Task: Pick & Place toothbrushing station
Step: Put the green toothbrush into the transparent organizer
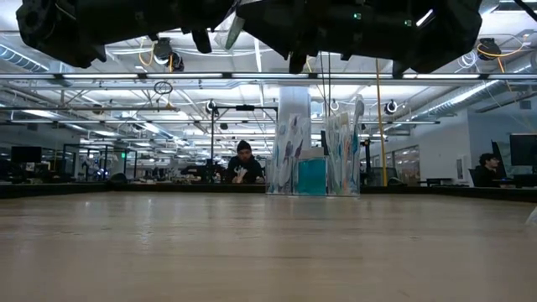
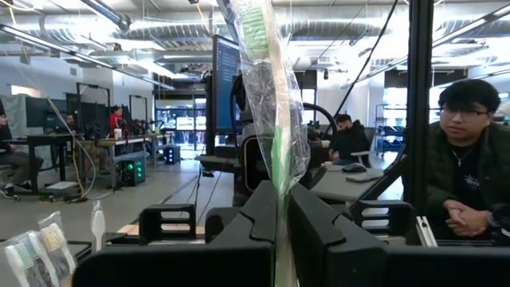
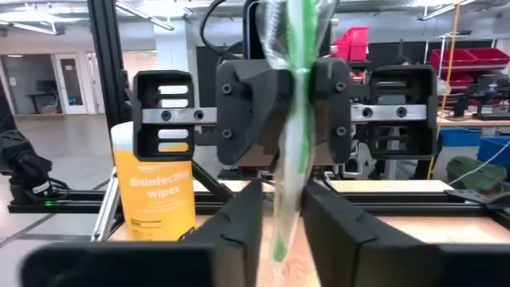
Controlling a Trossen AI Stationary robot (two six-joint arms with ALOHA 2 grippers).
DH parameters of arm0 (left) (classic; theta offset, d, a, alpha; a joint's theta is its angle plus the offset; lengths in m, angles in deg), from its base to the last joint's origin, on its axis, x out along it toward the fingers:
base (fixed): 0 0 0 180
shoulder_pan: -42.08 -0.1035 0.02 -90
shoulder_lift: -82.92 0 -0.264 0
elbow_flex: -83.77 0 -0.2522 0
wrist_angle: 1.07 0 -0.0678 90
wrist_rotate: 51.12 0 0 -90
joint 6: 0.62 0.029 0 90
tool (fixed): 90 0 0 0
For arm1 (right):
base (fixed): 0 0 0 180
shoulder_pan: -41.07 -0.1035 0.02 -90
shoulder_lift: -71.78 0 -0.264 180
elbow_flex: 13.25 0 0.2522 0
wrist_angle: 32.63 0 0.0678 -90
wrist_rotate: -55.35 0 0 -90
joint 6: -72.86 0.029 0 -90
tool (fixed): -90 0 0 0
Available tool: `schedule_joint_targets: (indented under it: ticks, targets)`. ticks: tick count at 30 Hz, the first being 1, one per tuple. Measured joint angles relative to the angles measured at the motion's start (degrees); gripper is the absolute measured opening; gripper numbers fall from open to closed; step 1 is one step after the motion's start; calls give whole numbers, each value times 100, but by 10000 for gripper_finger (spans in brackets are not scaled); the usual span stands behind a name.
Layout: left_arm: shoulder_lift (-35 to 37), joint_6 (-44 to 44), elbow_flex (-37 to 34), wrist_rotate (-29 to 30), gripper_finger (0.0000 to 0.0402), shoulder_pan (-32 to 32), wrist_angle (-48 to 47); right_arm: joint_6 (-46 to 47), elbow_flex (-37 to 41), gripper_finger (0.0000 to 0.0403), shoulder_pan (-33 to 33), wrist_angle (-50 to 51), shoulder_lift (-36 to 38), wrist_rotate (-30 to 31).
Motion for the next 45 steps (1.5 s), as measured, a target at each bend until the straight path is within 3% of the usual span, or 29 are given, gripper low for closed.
schedule_joint_targets:
  ticks: [7, 13, 22, 29, 36, 41, 45]
  targets:
    - [0, -5, 0, 27, 14, -1, -8, 85, 0, 13, 78, -23, 0, -10]
    - [4, -58, 0, 36, 17, -1, -64, 102, 0, 24, 101, 45, 0, -14]
    - [2, -34, 0, 36, 127, -3, -361, -40, 0, 15, 103, 438, 10, -16]
    - [53, -243, 0, 137, 183, -3, -797, -23, -2, 15, 168, 1792, 546, -6]
    - [437, -574, 0, 85, 190, -165, -1443, -5, -2, 15, 140, 3252, 1174, -5]
    - [546, -1013, 189, -707, 191, -444, -2009, -18, -2, 15, 140, 3236, 1196, -5]
    - [546, -969, 809, -779, 191, -572, -3369, -4, -2, 15, 151, 3273, 1144, -4]
